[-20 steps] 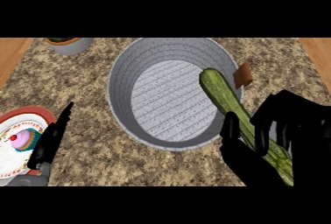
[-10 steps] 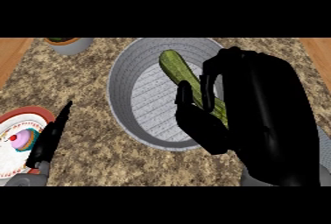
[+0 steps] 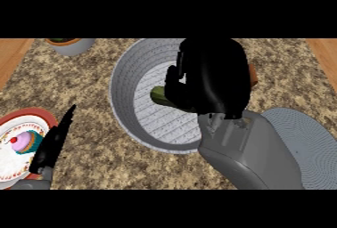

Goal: Pick the squash from the placemat and place it in the basket

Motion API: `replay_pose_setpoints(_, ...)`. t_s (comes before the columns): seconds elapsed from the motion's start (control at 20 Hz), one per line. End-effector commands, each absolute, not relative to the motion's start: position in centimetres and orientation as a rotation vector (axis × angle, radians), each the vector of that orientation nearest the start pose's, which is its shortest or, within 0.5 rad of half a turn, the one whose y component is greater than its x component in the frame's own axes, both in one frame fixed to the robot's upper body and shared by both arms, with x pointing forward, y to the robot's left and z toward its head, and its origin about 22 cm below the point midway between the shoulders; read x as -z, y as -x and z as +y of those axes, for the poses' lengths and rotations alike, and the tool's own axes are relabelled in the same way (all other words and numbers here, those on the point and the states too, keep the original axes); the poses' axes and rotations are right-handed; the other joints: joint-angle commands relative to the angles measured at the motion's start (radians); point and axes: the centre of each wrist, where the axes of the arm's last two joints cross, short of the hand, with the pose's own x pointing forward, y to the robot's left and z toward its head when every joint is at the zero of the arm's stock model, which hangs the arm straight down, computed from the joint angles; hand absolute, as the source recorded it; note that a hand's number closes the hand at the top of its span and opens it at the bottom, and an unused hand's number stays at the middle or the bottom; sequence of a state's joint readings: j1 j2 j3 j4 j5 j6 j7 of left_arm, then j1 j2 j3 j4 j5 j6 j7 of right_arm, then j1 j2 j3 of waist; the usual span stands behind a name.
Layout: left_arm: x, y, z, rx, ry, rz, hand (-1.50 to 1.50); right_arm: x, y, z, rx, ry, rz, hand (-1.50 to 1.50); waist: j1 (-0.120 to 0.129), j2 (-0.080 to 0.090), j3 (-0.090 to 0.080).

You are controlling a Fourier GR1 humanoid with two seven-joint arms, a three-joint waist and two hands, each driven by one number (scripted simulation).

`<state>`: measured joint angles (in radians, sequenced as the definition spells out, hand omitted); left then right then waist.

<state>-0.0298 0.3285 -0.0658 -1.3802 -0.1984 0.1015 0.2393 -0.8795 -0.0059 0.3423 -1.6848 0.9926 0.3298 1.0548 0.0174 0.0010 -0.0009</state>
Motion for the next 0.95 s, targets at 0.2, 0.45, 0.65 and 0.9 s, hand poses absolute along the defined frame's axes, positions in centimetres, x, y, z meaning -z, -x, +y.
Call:
replay_pose_setpoints(0.2,1.0,-25.2,30.2,0.312,-0.475,-1.162,0.0,-23.4,-31.9,-2.7,-0.656,1.024,-1.406,-1.5,0.0,0.0,0.0)
replay_pose_setpoints(0.45,1.9,-23.8,31.0,0.315,-0.465,-1.155,0.0,-20.2,-31.6,-2.5,-0.465,1.025,-1.511,-1.5,0.009,0.0,0.001)
replay_pose_setpoints(0.65,1.8,-25.6,30.7,0.304,-0.474,-1.142,0.0,-22.3,-31.9,-4.0,-0.262,1.013,-1.53,-1.5,-0.011,-0.001,0.0)
replay_pose_setpoints(0.9,2.5,-24.3,30.4,0.299,-0.481,-1.147,0.0,-22.3,-32.4,-8.4,-0.067,1.031,-1.431,-1.5,-0.026,-0.004,0.001)
